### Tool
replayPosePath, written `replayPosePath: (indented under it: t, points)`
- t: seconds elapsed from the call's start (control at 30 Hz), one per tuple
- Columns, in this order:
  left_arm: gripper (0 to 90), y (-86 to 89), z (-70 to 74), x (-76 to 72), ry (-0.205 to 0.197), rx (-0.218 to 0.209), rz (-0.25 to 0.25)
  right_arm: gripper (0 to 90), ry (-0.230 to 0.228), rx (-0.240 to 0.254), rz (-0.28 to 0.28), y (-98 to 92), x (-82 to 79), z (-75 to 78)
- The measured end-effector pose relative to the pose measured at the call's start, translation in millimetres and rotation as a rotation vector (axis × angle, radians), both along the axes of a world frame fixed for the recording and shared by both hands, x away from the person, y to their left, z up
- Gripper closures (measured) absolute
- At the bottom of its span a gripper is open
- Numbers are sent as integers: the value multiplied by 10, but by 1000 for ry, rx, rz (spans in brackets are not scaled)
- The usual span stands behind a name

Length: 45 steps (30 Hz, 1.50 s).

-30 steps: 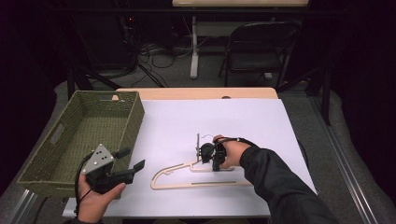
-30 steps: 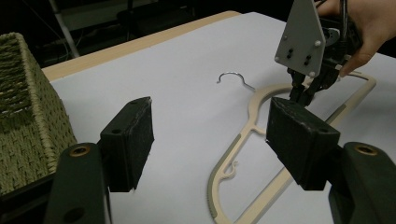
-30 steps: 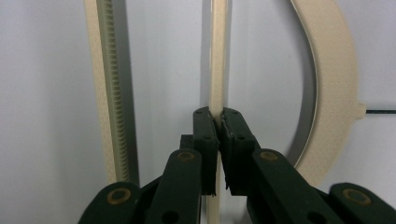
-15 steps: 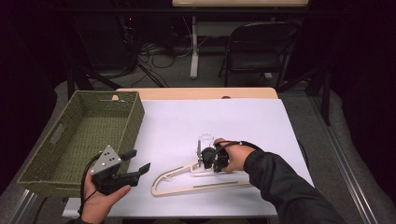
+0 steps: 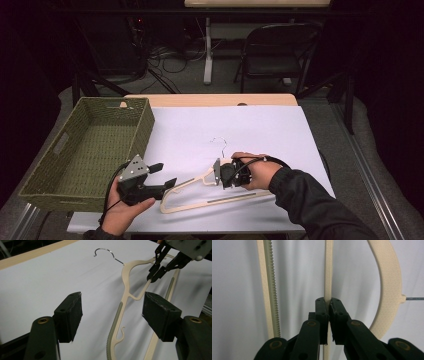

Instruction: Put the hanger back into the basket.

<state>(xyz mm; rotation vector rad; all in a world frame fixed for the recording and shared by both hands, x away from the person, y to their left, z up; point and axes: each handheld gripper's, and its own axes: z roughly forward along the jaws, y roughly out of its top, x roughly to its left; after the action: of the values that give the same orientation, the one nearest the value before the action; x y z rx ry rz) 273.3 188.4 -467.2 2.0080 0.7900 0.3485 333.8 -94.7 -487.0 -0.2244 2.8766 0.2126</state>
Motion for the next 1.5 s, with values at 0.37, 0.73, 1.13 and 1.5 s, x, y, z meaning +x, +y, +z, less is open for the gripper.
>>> replayPosePath:
  t: [0.37, 0.73, 1.13, 1.5]
  points:
    - [385, -285, -120, 211, 77, 36, -72, 857, -61, 2, 13, -66, -91, 23]
    - [464, -513, -248, 429, 175, 56, -155, 857, -95, -1, 46, -49, -141, 40]
    - [508, -725, -396, 590, 298, 39, -223, 856, -105, 4, 62, -23, -164, 38]
    - [529, -830, -487, 609, 360, 53, -261, 856, -118, 12, 70, -17, -179, 38]
